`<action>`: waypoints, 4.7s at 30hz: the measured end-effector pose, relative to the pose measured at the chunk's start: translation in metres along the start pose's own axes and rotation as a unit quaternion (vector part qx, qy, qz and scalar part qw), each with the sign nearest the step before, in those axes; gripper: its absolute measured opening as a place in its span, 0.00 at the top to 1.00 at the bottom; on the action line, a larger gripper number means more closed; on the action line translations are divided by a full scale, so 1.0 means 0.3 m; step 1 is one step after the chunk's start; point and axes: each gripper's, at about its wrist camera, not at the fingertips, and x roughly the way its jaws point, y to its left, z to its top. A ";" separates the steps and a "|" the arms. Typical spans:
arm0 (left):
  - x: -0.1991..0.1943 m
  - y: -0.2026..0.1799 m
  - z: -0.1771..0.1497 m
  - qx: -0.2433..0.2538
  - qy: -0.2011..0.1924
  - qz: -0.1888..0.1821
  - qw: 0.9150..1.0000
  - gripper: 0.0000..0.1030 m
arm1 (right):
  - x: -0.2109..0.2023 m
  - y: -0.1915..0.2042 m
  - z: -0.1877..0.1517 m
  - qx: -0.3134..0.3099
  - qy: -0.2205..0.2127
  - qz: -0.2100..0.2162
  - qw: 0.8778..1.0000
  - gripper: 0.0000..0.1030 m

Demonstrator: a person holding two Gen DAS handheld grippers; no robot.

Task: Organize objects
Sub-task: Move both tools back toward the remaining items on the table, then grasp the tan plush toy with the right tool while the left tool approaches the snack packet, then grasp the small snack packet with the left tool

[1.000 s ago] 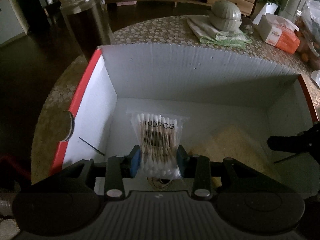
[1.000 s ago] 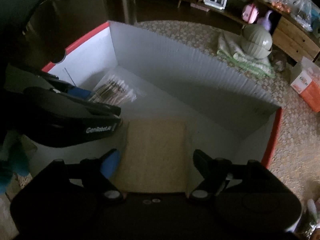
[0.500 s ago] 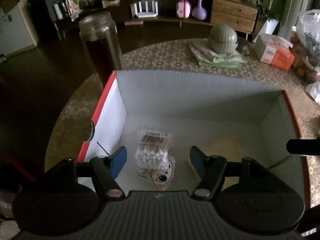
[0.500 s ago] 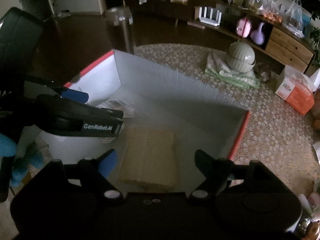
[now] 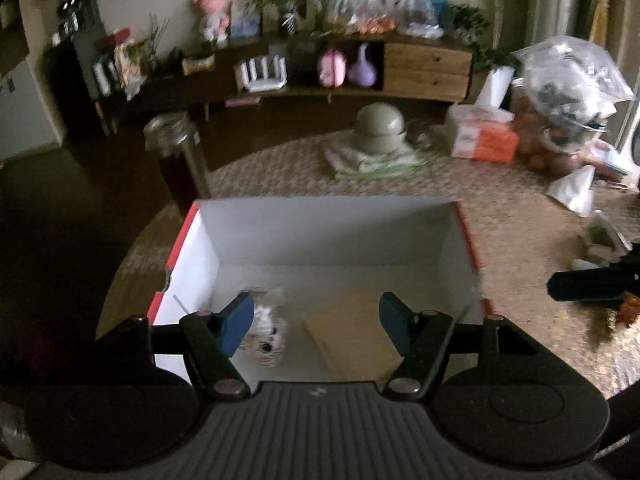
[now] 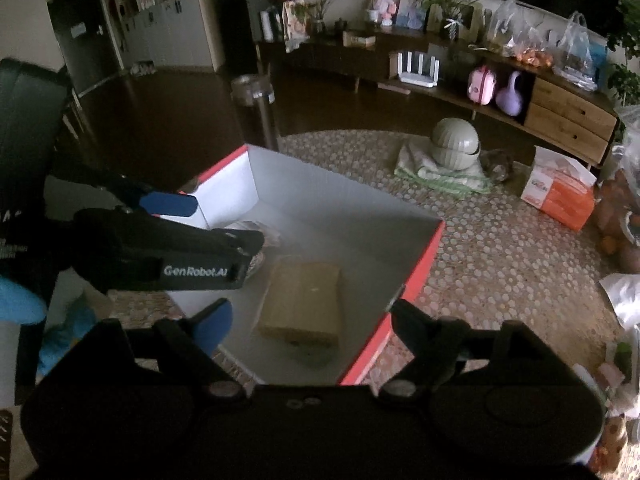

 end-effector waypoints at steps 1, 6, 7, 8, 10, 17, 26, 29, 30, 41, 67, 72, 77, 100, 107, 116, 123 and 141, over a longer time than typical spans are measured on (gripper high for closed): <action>-0.017 -0.017 -0.005 0.003 -0.004 -0.002 1.000 0.34 | -0.020 -0.006 -0.010 0.002 -0.004 0.003 1.000 0.14; -0.080 -0.084 -0.035 -0.003 -0.012 -0.021 1.000 0.33 | -0.117 -0.041 -0.078 0.009 -0.024 0.017 1.000 0.10; -0.089 -0.095 -0.040 -0.004 -0.013 -0.024 1.000 0.33 | -0.138 -0.050 -0.095 0.011 -0.029 0.018 0.999 0.08; -0.098 -0.111 -0.047 -0.005 -0.013 -0.028 1.000 0.30 | -0.155 -0.059 -0.109 0.011 -0.033 0.020 0.999 0.05; -0.113 -0.137 -0.059 -0.007 -0.017 -0.033 0.999 0.23 | -0.193 -0.082 -0.143 0.015 -0.045 0.021 0.999 0.02; -0.154 -0.241 -0.105 -0.011 -0.031 -0.062 0.998 0.18 | -0.280 -0.171 -0.253 0.033 -0.066 0.011 0.997 0.00; -0.167 -0.396 -0.191 0.014 -0.050 -0.094 0.994 0.06 | -0.380 -0.345 -0.416 0.067 -0.077 -0.031 0.994 0.00; -0.160 -0.449 -0.215 0.018 -0.057 -0.096 0.994 0.01 | -0.411 -0.412 -0.469 0.080 -0.078 -0.056 0.992 0.00; -0.158 -0.467 -0.223 0.020 -0.060 -0.094 0.994 0.01 | -0.424 -0.437 -0.487 0.087 -0.078 -0.062 0.991 0.00; -0.121 -0.680 -0.306 0.055 -0.062 -0.135 0.987 0.00 | -0.519 -0.656 -0.666 0.140 -0.068 -0.116 0.981 0.00; 0.183 -0.970 -0.292 0.065 0.023 -0.197 0.978 0.00 | -0.351 -1.037 -0.708 0.246 -0.030 -0.146 0.958 0.04; 0.245 -1.001 -0.274 0.073 0.036 -0.188 0.979 0.00 | -0.266 -1.067 -0.675 0.249 -0.015 -0.142 0.958 0.06; 0.301 -1.022 -0.258 0.074 0.052 -0.191 0.977 0.00 | -0.205 -1.085 -0.650 0.251 -0.010 -0.135 0.959 0.07; 0.336 -1.080 -0.253 0.102 0.039 -0.202 0.973 0.61 | -0.087 -1.084 -0.646 0.282 0.010 -0.083 0.956 0.37; 0.320 -1.081 -0.267 0.111 0.040 -0.203 0.972 0.78 | -0.111 -1.066 -0.649 0.284 0.003 -0.100 0.954 0.50; 0.289 -1.018 -0.278 0.084 0.056 -0.202 0.974 0.84 | -0.185 -1.045 -0.683 0.288 -0.012 -0.104 0.952 0.54; 0.216 -0.967 -0.305 0.080 0.069 -0.208 0.972 0.85 | -0.270 -1.001 -0.690 0.273 -0.025 -0.119 0.954 0.54; 0.069 -0.815 -0.298 0.036 0.061 -0.235 0.970 0.92 | -0.398 -0.819 -0.697 0.235 -0.038 -0.133 0.962 0.54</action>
